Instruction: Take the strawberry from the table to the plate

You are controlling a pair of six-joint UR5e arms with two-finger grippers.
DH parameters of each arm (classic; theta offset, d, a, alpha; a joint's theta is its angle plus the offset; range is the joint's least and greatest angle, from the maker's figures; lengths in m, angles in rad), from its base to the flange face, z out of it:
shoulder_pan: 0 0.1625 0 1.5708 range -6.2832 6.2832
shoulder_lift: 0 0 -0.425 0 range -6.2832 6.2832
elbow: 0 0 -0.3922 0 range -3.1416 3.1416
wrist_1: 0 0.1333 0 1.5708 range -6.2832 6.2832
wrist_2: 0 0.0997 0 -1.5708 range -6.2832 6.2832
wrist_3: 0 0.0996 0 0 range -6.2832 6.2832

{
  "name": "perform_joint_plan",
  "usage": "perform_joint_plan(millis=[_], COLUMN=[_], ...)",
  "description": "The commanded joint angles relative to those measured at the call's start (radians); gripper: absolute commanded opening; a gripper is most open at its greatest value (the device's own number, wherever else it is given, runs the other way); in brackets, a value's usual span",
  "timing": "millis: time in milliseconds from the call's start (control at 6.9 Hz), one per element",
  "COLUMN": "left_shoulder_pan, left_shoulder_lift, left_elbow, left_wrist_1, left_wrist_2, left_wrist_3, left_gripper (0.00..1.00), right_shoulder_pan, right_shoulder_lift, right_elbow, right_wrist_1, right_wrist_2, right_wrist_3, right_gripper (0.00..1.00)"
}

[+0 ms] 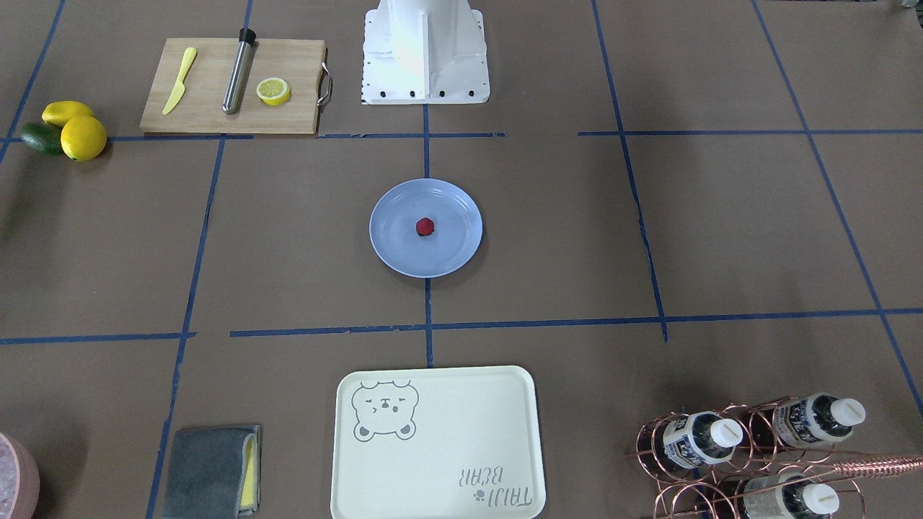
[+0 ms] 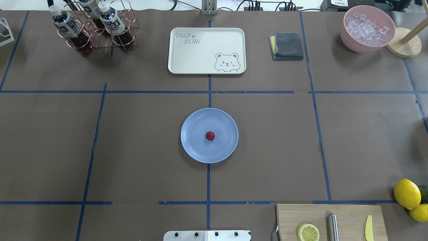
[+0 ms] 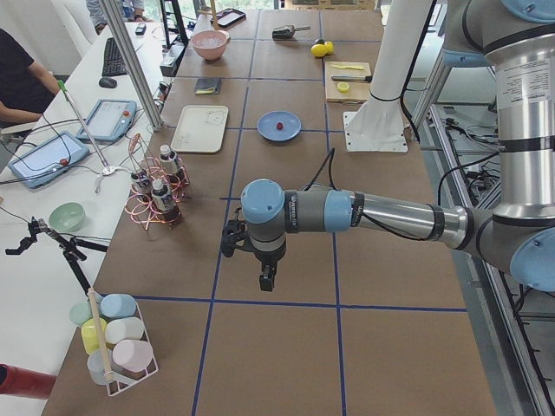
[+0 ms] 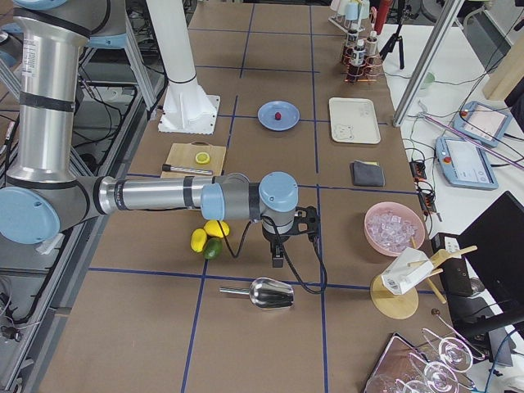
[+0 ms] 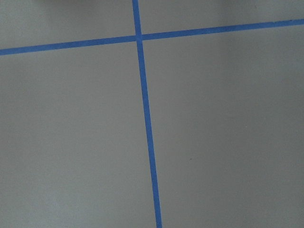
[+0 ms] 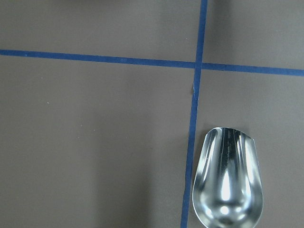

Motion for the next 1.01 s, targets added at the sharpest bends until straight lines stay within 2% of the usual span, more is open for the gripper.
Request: perform_joint_plan(millis=[0, 290, 435, 870], left_shoulder_pan=[0.0, 0.0, -0.002, -0.003], left_shoulder_lift=[-0.046, -0.028, -0.034, -0.027], left_elbow=[0.011, 0.021, 0.081, 0.086], left_wrist_1=[0.06, 0.044, 0.03, 0.024], left_wrist_2=[0.002, 0.02, 0.035, 0.034], left_wrist_3=[0.001, 0.027, 0.14, 0.162], left_gripper=[1.0, 1.0, 1.0, 1.0], right_shoulder_pan=[0.0, 0.0, 0.0, 0.0], right_shoulder_lift=[0.0, 0.0, 0.0, -0.002], right_elbow=[0.0, 0.0, 0.0, 0.002], right_wrist_1=[0.0, 0.0, 0.0, 0.0], right_wrist_2=[0.0, 0.002, 0.002, 0.006], right_wrist_3=[0.0, 0.0, 0.0, 0.0], right_gripper=[1.0, 1.0, 1.0, 1.0])
